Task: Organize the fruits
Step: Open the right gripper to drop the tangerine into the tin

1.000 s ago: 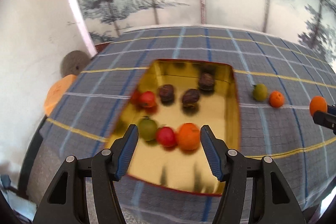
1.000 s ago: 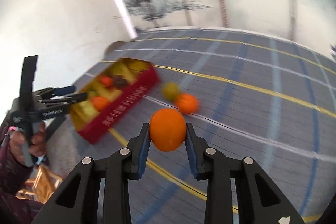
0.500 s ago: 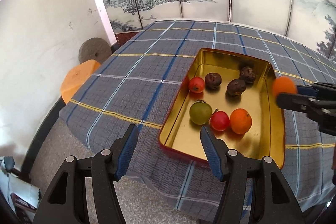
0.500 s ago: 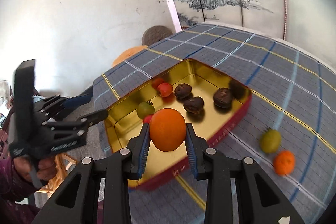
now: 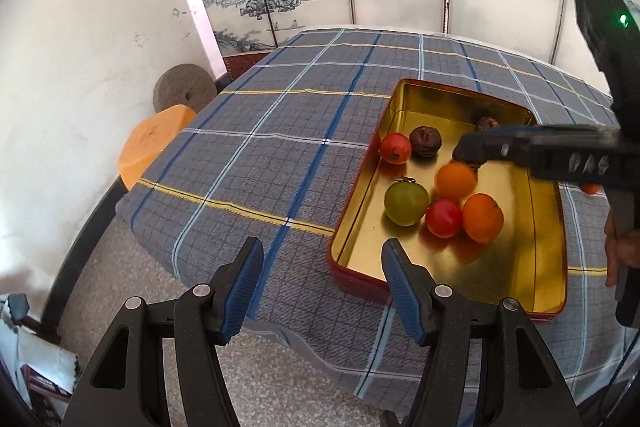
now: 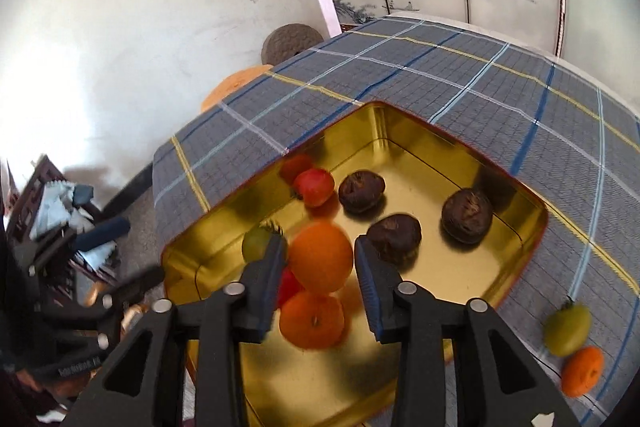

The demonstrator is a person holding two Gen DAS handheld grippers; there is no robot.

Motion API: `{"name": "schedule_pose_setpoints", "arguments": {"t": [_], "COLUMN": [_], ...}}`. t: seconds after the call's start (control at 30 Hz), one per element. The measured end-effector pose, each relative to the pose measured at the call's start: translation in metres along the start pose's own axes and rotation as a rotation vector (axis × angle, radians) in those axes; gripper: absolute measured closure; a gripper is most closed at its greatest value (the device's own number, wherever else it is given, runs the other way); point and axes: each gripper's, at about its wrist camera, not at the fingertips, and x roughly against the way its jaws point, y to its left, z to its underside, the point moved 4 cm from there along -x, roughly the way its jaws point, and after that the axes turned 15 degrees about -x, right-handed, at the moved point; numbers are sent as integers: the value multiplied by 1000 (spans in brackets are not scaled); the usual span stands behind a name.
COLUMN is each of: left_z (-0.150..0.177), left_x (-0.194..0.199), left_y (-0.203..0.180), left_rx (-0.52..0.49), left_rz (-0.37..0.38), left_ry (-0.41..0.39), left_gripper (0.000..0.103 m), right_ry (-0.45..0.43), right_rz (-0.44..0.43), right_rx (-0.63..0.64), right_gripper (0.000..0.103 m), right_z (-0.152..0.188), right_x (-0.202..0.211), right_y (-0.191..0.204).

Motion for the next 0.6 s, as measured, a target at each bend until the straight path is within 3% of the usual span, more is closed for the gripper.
{"name": "schedule_pose_setpoints", "arguments": {"t": [0.07,0.3,0.43,0.6], "left_z": [1,0,-3,-10], "left_x": [-1,0,5,11], "left_y": [2,-2,-11,-25], "left_rx": [2,-7,-35,-68], "left_rz": [-2,3,5,17], "left_ry": [4,6,-8,-17], "left_gripper": [40,39,39,39], "right_ry": [-43,-198,-258,-279], "right_rz": [-43,-78,-5,187], "right_rx": [-19,-94,-130,-153], "right_gripper": [47,39,37,36], "right_z": [-5,-1,24,65], "right_x": [8,60,95,133], "right_y": [0,-28,-64,-125]}}
